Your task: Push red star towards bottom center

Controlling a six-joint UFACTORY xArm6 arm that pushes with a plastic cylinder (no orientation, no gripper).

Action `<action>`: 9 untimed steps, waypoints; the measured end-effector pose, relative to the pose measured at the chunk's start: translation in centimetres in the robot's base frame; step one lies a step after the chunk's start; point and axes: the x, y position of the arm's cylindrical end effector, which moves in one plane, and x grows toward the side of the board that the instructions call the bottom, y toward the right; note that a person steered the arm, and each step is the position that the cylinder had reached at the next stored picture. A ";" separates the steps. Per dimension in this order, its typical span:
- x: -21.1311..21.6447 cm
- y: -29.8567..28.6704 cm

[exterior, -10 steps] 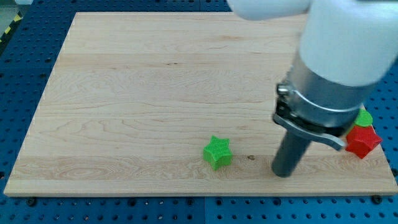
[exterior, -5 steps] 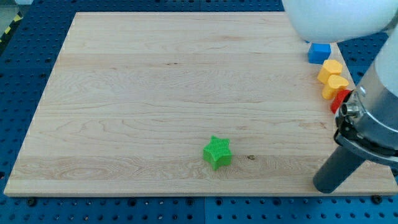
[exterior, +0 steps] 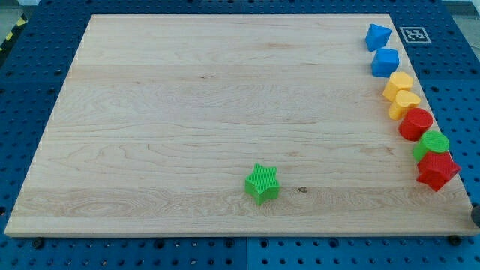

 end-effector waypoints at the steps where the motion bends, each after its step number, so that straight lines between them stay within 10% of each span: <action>1: -0.1 1.1; 9: -7.2 -2.9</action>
